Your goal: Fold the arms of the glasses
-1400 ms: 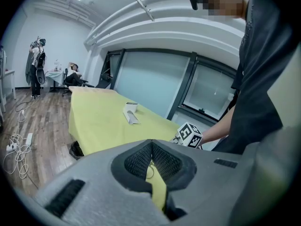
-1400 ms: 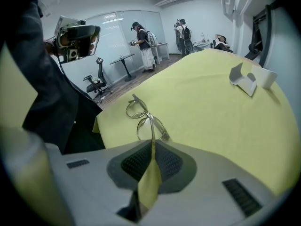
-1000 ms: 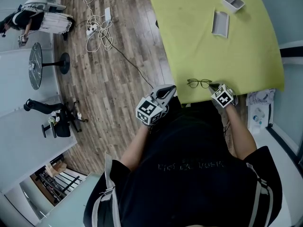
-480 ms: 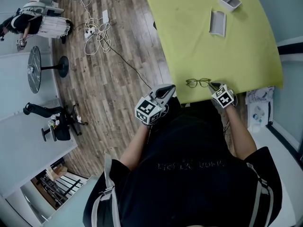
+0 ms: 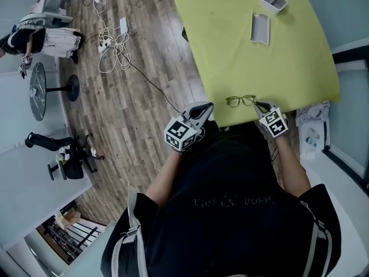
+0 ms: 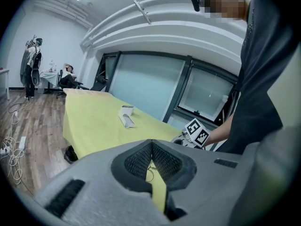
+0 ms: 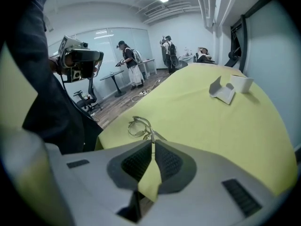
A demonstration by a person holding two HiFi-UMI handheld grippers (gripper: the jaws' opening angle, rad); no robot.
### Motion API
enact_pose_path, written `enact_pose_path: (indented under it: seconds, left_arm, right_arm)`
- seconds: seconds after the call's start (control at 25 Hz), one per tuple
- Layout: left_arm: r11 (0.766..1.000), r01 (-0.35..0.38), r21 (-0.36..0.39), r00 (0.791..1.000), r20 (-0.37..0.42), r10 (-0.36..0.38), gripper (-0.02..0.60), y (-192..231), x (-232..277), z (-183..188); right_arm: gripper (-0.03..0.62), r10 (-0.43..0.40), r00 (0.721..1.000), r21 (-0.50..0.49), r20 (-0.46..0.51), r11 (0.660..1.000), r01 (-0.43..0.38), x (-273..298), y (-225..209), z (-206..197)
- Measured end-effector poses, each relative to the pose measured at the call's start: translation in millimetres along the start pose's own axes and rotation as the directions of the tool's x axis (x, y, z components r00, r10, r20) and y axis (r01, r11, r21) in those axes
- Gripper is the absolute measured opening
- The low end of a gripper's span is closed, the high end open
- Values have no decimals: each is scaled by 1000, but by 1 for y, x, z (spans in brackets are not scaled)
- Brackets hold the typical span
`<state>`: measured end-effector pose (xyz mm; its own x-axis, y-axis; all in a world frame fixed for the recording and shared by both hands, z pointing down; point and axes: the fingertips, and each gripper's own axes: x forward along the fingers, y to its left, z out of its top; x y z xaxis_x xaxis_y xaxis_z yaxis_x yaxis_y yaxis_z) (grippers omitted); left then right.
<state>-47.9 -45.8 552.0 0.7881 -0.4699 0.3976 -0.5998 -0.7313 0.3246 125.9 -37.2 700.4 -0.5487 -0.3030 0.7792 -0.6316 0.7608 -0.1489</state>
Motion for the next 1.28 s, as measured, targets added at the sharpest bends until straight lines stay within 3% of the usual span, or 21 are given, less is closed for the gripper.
enact_pose_path:
  seconds: [0.2, 0.76, 1.08, 1.28]
  left_arm:
    - [1000, 23, 9, 1000, 3, -23, 17, 0, -1, -1]
    - [999, 29, 18, 999, -23, -29, 18, 2, -12, -5]
    - [1000, 14, 16, 1000, -18, -13, 17, 0, -16, -8]
    - [1000, 22, 9, 1000, -5, -22, 17, -4, -13, -6]
  right_arm:
    - [43, -57, 998, 15, 11, 998, 57, -2, 2, -1]
    - [43, -75, 982, 88, -174, 992, 92, 30, -8, -47]
    - [44, -59, 988, 83, -143, 994, 71, 36, -9, -54]
    - [44, -104, 989, 92, -101, 989, 114, 12, -8, -51]
